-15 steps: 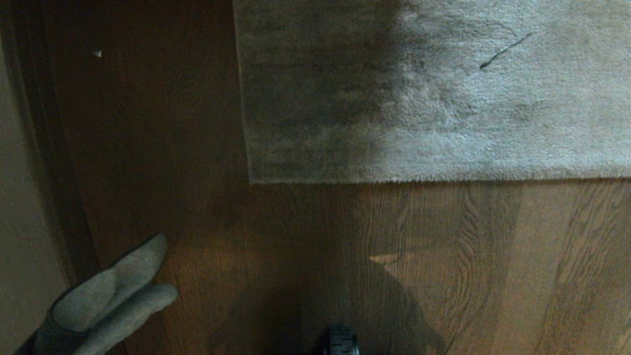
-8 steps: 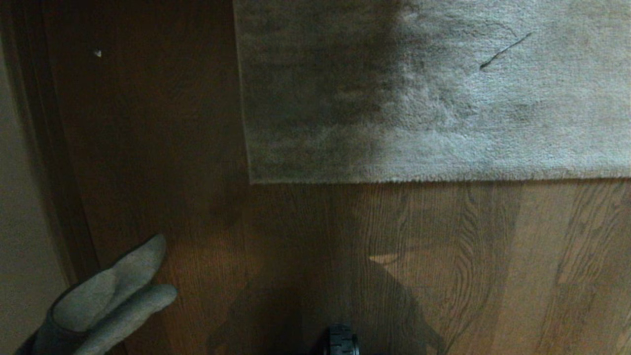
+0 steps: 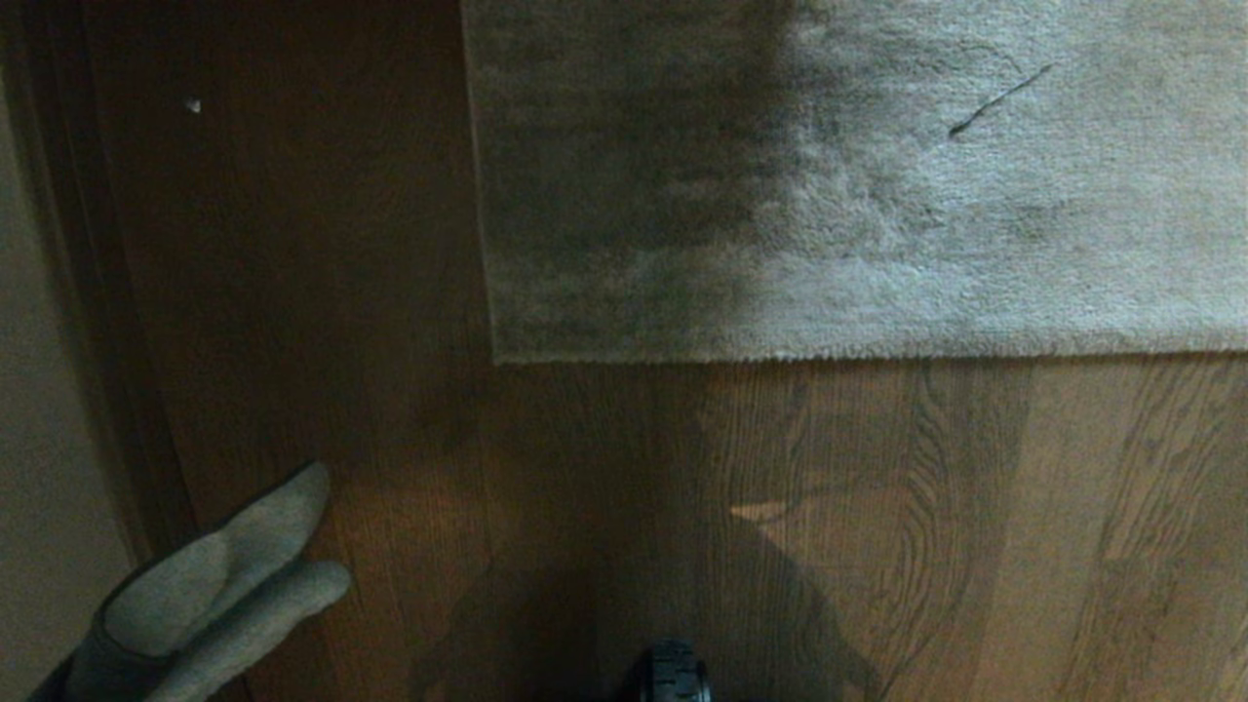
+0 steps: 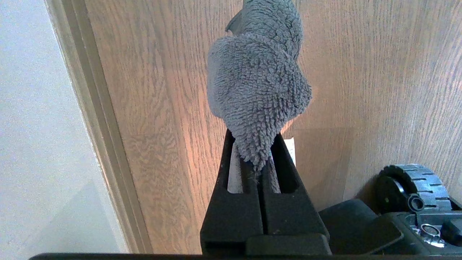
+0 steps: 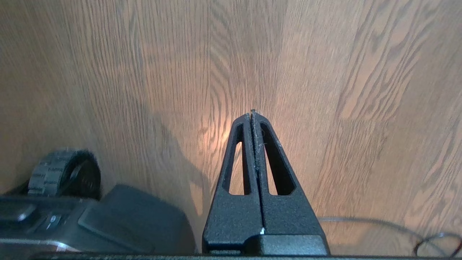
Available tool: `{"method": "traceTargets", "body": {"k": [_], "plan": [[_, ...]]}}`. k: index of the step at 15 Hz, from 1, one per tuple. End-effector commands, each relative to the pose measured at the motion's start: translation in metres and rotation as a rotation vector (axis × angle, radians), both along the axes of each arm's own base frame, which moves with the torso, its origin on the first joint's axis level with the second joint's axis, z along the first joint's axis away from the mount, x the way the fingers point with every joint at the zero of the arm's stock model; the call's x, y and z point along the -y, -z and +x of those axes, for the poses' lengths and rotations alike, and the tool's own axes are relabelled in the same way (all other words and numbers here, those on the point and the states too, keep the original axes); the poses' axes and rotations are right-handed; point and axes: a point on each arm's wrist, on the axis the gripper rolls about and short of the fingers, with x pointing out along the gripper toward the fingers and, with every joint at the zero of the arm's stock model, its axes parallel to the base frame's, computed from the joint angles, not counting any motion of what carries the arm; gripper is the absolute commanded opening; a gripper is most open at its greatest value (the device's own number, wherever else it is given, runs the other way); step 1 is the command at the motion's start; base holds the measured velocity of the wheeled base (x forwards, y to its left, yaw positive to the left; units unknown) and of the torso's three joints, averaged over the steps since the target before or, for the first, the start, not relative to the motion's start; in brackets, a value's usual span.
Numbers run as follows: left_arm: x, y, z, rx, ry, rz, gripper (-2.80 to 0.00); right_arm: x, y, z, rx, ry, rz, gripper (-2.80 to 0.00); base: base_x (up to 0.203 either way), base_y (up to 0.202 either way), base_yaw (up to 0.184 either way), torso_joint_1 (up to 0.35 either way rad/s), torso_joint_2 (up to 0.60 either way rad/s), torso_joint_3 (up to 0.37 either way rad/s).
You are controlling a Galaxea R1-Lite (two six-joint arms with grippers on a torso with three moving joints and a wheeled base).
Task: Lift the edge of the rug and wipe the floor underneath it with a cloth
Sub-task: Put down the rag
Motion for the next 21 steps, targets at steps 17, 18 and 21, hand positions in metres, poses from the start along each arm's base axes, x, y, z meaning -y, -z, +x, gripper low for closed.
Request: {"method": "traceTargets", "body": {"k": [17, 18, 21], "plan": [[0.0001, -0.0006, -0.0001, 0.003, 0.005, -0.018, -2.8, 0.0001, 0.0003, -0.0022, 0.033, 0.005, 0.056, -2.8, 0.0, 0.0, 0.0, 0.0, 0.0, 0.0], [0.0002, -0.0006, -0.0005, -0.006, 0.011, -0.017, -2.8, 0.0001, 0.0003, -0.0022, 0.033, 0.005, 0.056, -2.8, 0.0, 0.0, 0.0, 0.0, 0.0, 0.0], [0.0003, -0.0022, 0.0012, -0.124, 0.013, -0.004, -2.8, 0.0001, 0.0003, -0.0022, 0.034, 0.004, 0.056, -2.8, 0.0, 0.0, 0.0, 0.0, 0.0, 0.0]]}}
